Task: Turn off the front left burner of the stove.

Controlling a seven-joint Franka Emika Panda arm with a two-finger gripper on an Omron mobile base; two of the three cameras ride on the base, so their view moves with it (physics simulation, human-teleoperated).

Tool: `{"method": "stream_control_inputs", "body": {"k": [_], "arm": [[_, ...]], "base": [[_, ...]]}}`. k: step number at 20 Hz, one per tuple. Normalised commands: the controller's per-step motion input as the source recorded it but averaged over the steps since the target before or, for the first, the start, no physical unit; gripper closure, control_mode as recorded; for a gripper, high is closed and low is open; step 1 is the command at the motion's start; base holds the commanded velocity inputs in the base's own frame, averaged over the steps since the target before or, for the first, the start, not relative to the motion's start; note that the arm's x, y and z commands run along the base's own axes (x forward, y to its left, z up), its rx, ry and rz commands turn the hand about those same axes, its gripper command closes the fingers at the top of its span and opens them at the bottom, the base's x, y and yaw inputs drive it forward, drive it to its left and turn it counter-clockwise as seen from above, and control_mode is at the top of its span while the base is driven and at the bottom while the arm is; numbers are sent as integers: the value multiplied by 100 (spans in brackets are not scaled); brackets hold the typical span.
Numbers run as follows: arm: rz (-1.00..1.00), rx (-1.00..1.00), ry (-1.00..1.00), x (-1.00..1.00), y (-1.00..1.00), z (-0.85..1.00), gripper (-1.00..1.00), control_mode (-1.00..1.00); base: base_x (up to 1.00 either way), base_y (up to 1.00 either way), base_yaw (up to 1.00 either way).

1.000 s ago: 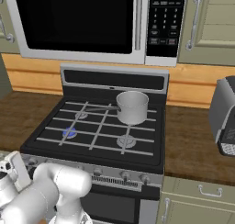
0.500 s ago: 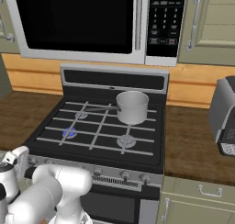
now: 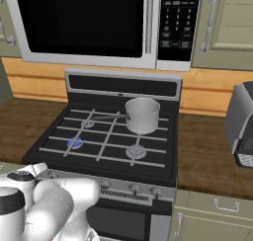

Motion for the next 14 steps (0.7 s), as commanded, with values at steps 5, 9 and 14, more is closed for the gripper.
{"method": "stream_control_inputs", "body": {"k": [5,9,14], "arm": [[-16,77,2,0,-34,24,100,-100],[-16,73,0,0,-31,24,100,-100],[-10,57,0,-6,-18,15,100,-100]], "base": [[0,0,0],[0,0,0],[0,0,0]]}}
